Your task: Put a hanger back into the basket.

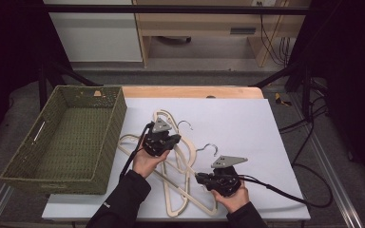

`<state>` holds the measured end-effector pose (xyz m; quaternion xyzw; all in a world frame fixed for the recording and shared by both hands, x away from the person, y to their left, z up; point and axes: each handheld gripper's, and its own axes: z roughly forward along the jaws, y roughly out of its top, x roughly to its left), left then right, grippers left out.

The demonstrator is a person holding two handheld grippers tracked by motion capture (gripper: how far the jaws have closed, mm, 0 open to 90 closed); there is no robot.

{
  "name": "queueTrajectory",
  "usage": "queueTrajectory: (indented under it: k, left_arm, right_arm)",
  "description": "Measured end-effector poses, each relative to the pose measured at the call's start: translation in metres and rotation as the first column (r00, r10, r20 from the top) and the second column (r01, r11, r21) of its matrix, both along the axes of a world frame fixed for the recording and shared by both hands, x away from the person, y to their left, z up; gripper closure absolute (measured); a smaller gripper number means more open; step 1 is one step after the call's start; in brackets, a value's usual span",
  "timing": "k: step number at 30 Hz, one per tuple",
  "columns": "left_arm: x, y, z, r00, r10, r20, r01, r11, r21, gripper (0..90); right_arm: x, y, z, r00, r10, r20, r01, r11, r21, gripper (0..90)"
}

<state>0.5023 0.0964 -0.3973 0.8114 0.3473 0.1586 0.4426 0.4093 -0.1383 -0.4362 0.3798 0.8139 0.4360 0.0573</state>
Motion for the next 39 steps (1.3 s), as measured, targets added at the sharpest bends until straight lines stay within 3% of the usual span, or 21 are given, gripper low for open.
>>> queueTrajectory:
  k: [4, 5, 8, 9, 12, 13, 16, 18, 22, 25, 29, 31, 34, 36, 37, 39]
  left_arm:
    - [-0.011, 0.002, 0.004, 0.9993, 0.013, 0.035, -0.013, 0.9999, 0.003, 88.0]
    - [-0.016, 0.004, 0.005, 0.9987, 0.012, 0.049, -0.012, 0.9999, 0.004, 88.2]
    - [-0.022, 0.006, 0.007, 0.9979, 0.02, 0.062, -0.02, 0.9998, -0.005, 88.2]
    - [-0.027, 0.009, 0.009, 0.9977, 0.008, 0.067, -0.008, 0.9999, -0.012, 88.3]
    - [-0.032, 0.011, 0.01, 0.9972, 0.002, 0.075, -0.002, 1.0, -0.007, 88.3]
    - [-0.036, 0.013, 0.01, 0.9963, 0.001, 0.085, -0.001, 1.0, -0.001, 88.4]
    - [-0.039, 0.014, 0.011, 0.996, -0.002, 0.09, 0.002, 1.0, 0.0, 88.4]
    - [-0.043, 0.015, 0.011, 0.9954, -0.005, 0.096, 0.006, 1.0, -0.004, 88.3]
    - [-0.045, 0.016, 0.012, 0.9953, -0.009, 0.097, 0.01, 0.9999, -0.007, 88.3]
    - [-0.047, 0.015, 0.013, 0.9955, -0.016, 0.093, 0.018, 0.9997, -0.015, 88.2]
    - [-0.049, 0.014, 0.013, 0.995, -0.026, 0.097, 0.027, 0.9996, -0.012, 87.8]
    - [-0.049, 0.015, 0.013, 0.9948, -0.028, 0.098, 0.03, 0.9995, -0.014, 87.3]
    - [-0.05, 0.017, 0.016, 0.9948, -0.04, 0.093, 0.044, 0.9984, -0.037, 73.0]
    - [-0.051, 0.02, 0.02, 0.9946, -0.062, 0.084, 0.066, 0.9964, -0.053, 68.9]
    - [-0.055, 0.026, 0.027, 0.9928, -0.055, 0.107, 0.061, 0.9964, -0.058, 58.9]
    - [-0.059, 0.035, 0.035, 0.991, -0.056, 0.122, 0.066, 0.9948, -0.078, 49.9]
  right_arm:
    - [-0.001, -0.001, 0.001, 0.9996, 0.027, -0.007, -0.027, 0.999, 0.017, 81.1]
    - [-0.001, -0.001, 0.002, 0.999, 0.044, 0.002, -0.044, 0.998, 0.035, 75.4]
    - [-0.001, 0.0, 0.005, 0.9986, 0.051, 0.012, -0.051, 0.997, 0.053, 70.3]
    - [0.0, 0.0, 0.008, 0.9976, 0.051, 0.047, -0.055, 0.996, 0.076, 63.3]
    - [0.003, 0.002, 0.013, 0.9973, 0.038, 0.062, -0.044, 0.994, 0.098, 56.4]
    - [0.006, 0.005, 0.02, 0.9955, 0.03, 0.09, -0.042, 0.991, 0.126, 51.2]
    - [0.008, 0.011, 0.027, 0.9941, 0.023, 0.106, -0.038, 0.989, 0.144, 48.9]
    - [0.014, 0.024, 0.034, 0.9935, 0.027, 0.111, -0.042, 0.99, 0.136, 47.6]
    - [0.021, 0.041, 0.036, 0.9943, 0.042, 0.098, -0.052, 0.992, 0.111, 49.9]
    - [0.028, 0.059, 0.032, 0.9969, 0.049, 0.061, -0.054, 0.996, 0.078, 61.1]
    - [0.034, 0.065, 0.025, 0.9991, 0.043, 0.005, -0.043, 0.996, 0.08, 76.8]
    - [0.035, 0.066, 0.023, 0.999, 0.044, -0.01, -0.043, 0.996, 0.076, 80.1]
    - [0.037, 0.066, 0.022, 0.9979, 0.033, -0.057, -0.027, 0.995, 0.098, 82.5]
    - [0.038, 0.066, 0.023, 0.9975, 0.026, -0.065, -0.02, 0.995, 0.102, 83.5]
    - [0.038, 0.065, 0.025, 0.9968, 0.03, -0.074, -0.021, 0.992, 0.124, 85.8]
    - [0.037, 0.064, 0.028, 0.9956, 0.043, -0.084, -0.031, 0.989, 0.142, 86.5]
